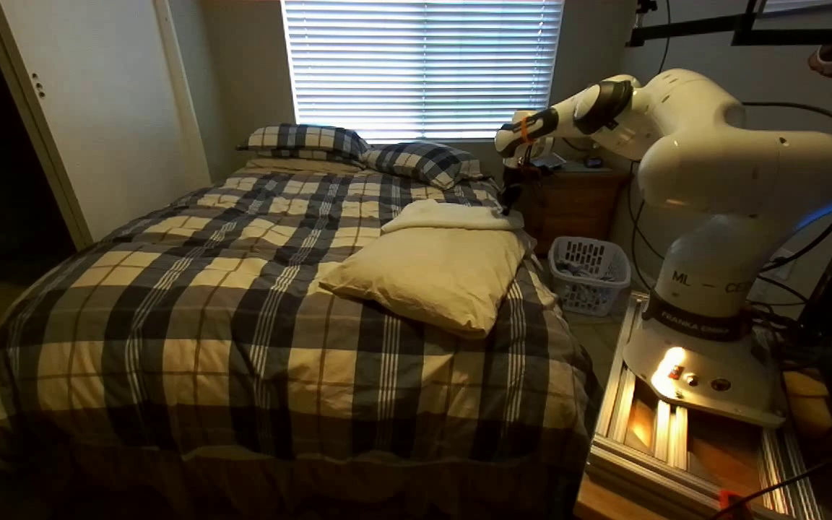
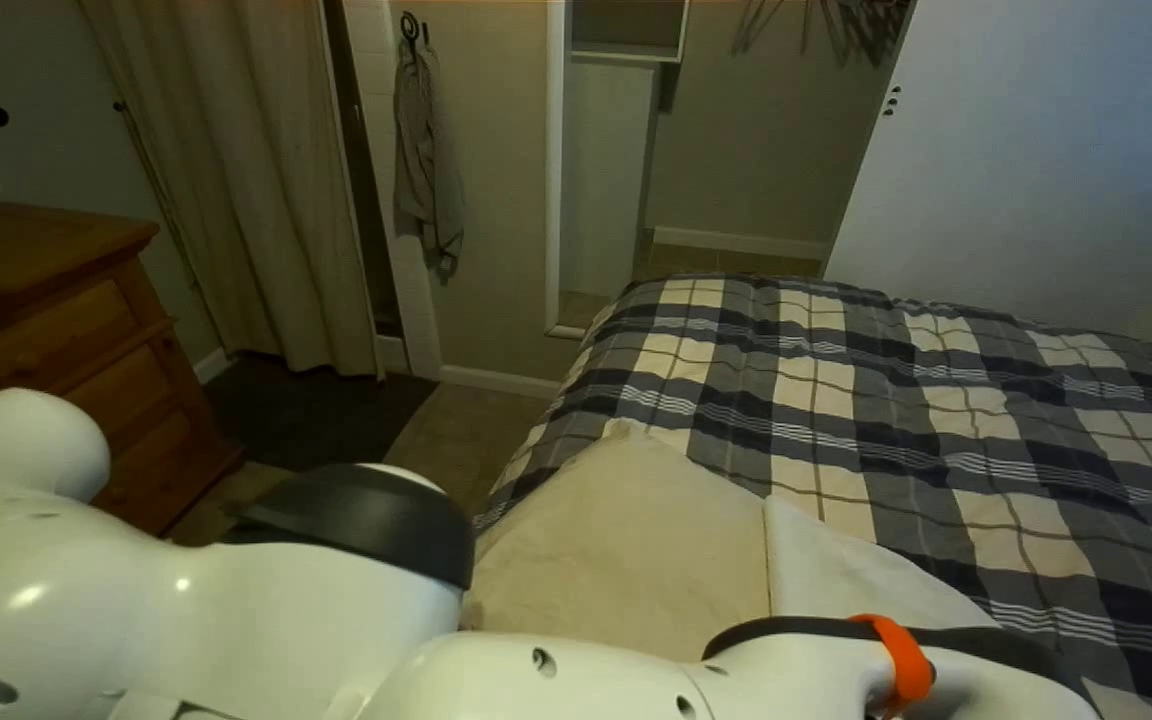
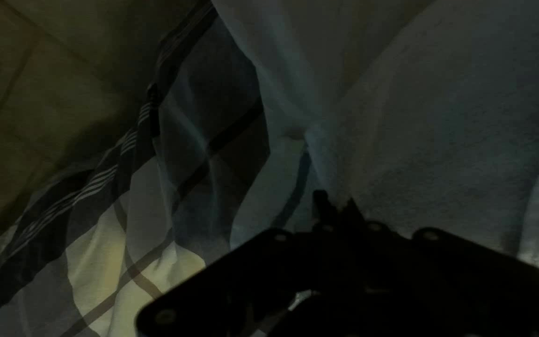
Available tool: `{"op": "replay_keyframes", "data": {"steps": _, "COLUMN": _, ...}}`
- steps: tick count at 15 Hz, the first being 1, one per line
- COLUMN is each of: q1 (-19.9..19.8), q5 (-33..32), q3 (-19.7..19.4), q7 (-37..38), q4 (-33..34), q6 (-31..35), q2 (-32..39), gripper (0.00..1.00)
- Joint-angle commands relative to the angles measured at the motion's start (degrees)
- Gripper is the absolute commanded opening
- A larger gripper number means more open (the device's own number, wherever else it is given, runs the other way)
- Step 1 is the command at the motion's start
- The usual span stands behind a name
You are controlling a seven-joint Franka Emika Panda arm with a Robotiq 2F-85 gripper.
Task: Fold the towel
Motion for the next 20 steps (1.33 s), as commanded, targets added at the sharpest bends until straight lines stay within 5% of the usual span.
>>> {"op": "replay_keyframes", "data": {"steps": 1, "q1": 0.17, "q5": -1.34, "q3": -0.93, "q7": 1.56, "q4": -3.14, "q6": 1.09, "q2": -2.46, "gripper": 0.01}}
{"op": "replay_keyframes", "data": {"steps": 20, "q1": 9.92, "q5": -15.41, "q3": -0.89, "q7": -5.73, "q4": -16.48, "q6": 3.84, "q2": -14.3, "gripper": 0.01}}
